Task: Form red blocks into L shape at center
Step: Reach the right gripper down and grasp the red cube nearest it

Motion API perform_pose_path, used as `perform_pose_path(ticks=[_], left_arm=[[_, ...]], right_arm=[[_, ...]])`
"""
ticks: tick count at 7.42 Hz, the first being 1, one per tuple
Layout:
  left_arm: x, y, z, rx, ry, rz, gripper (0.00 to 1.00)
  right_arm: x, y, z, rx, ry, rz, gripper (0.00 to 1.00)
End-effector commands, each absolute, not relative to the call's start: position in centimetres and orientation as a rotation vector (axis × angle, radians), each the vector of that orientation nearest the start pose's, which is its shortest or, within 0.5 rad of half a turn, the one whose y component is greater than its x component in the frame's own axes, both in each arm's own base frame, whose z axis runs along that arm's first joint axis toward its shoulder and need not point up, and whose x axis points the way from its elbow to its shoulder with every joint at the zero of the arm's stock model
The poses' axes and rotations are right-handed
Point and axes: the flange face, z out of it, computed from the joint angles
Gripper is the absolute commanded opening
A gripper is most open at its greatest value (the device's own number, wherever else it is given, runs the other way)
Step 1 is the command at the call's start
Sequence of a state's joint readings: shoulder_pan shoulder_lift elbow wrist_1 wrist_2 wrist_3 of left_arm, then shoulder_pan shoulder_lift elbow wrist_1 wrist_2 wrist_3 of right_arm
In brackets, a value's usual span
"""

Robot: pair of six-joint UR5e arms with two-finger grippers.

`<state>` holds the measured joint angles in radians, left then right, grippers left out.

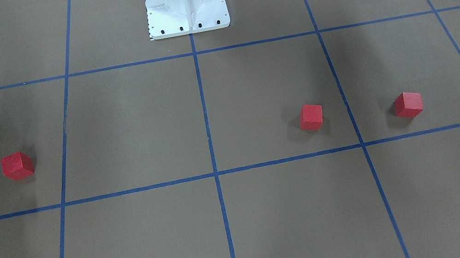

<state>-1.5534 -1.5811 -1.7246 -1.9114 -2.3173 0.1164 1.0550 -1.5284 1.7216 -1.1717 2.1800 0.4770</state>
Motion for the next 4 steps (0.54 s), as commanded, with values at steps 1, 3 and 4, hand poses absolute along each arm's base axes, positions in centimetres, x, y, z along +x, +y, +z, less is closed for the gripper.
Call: perform_pose_path(ticks=[1, 3, 4], left_arm=[[-5.6, -51.5, 54.0, 0.518, 0.708, 0.315, 1.00], [-5.6, -51.5, 54.0, 0.518, 0.708, 0.316, 1.00], [-5.6, -51.5, 53.9, 0.520, 0.708, 0.317, 1.00]], right_arm=[[-24.0, -48.6, 51.7, 0.177, -0.815, -0.198, 0.99], [-25.0, -47.9, 52.4, 0.157, -0.808, -0.214, 0.99], [-25.6, -47.9, 53.1, 0.152, -0.791, -0.217, 0.99]])
